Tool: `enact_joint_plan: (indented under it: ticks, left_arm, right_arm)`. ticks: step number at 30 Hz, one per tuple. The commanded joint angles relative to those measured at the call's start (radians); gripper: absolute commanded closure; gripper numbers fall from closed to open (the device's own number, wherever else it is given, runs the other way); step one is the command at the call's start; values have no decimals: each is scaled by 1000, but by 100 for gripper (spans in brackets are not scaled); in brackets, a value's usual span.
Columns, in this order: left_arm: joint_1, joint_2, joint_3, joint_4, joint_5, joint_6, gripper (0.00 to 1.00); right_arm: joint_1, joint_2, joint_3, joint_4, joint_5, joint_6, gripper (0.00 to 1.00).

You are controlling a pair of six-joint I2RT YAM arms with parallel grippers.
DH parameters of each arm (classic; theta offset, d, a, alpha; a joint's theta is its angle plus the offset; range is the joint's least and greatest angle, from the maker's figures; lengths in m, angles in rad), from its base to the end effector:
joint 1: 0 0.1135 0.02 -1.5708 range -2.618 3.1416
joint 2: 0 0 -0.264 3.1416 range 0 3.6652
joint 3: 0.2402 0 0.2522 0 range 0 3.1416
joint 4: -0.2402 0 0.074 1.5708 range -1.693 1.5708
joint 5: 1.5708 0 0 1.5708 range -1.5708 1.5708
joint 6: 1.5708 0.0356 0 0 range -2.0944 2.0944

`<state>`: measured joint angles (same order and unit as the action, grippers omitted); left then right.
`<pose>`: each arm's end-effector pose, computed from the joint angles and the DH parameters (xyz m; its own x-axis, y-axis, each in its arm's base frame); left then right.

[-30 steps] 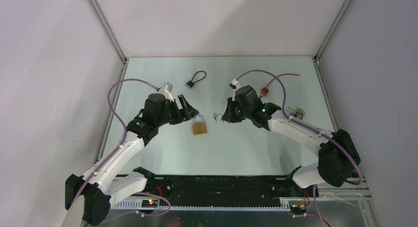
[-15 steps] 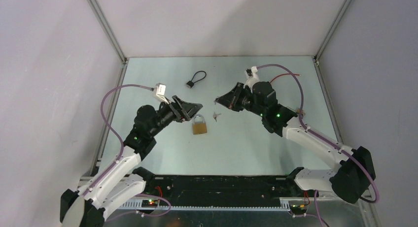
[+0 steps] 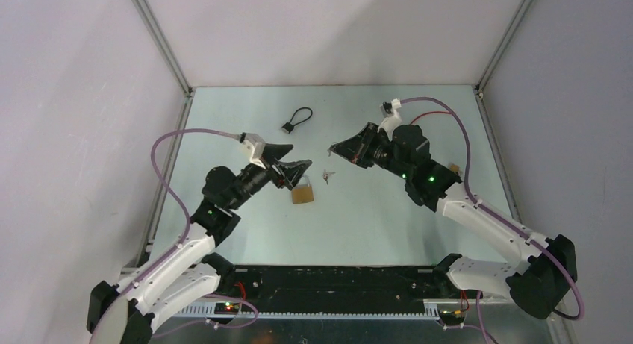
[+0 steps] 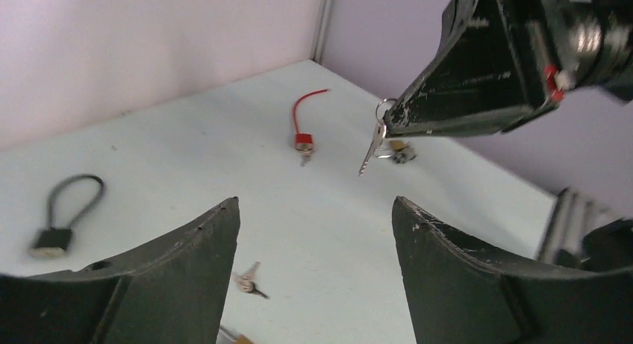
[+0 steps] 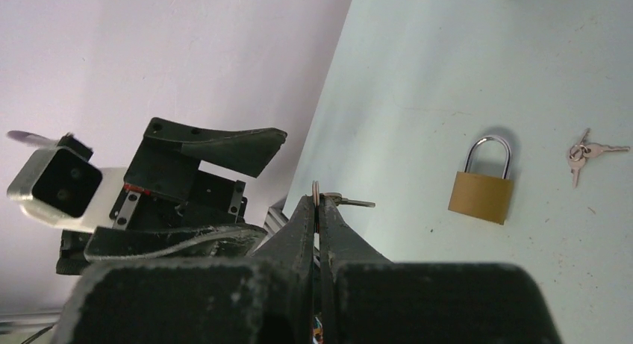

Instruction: Unlock with the key

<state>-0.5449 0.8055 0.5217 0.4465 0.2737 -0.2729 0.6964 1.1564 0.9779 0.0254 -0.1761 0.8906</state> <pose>0.1626 -0.1098 0.3104 -0.0626 -0.2655 -0.9621 0.7376 0.6371 -0.2238 0.2056 0.1800 0.3541 -0.6678 0.4393 -0.6008 -0.3898 0.4812 0.7852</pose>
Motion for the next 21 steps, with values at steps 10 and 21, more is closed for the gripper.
enact_joint_plan:
  ticks: [10, 21]
  left_arm:
    - [-182, 203, 14, 267, -20, 471, 26]
    - [-213, 356, 23, 467, -66, 455, 48]
  right_arm:
    - [5, -43, 1, -4, 10, 14, 100]
    - [9, -52, 1, -21, 12, 11, 100]
